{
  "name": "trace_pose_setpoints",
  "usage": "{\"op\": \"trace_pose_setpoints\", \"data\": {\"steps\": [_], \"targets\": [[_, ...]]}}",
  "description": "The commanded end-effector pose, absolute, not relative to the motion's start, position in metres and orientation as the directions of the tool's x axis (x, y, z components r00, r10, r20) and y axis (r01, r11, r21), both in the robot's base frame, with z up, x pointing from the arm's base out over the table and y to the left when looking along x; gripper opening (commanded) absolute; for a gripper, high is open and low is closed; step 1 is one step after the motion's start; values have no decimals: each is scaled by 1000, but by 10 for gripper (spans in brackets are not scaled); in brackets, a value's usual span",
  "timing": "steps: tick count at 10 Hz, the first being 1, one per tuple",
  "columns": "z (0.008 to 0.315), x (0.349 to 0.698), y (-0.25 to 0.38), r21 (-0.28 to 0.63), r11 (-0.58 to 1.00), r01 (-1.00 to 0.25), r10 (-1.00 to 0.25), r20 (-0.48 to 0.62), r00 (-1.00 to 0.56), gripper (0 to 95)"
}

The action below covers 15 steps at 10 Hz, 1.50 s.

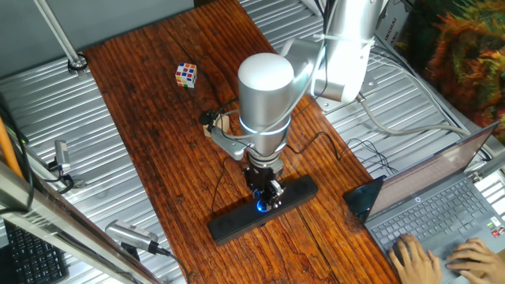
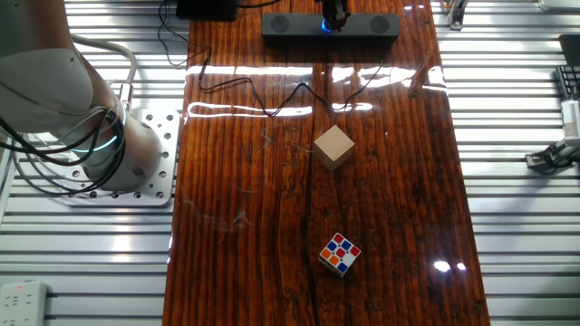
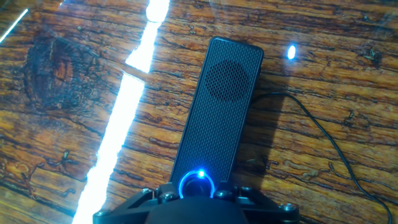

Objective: Turn the knob to increase the volume of the speaker

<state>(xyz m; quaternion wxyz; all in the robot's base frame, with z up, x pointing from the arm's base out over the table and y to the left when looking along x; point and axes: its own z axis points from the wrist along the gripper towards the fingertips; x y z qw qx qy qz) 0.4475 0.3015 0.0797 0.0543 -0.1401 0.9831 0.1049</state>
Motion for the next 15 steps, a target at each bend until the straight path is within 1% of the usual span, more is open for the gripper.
{"op": "trace_pose_setpoints", "data": {"steps": [1, 15], "targets": [[80, 448, 301, 190, 938, -289, -265, -138, -954, 380], [75, 447, 302, 185, 938, -293, -268, -151, -951, 380]]}}
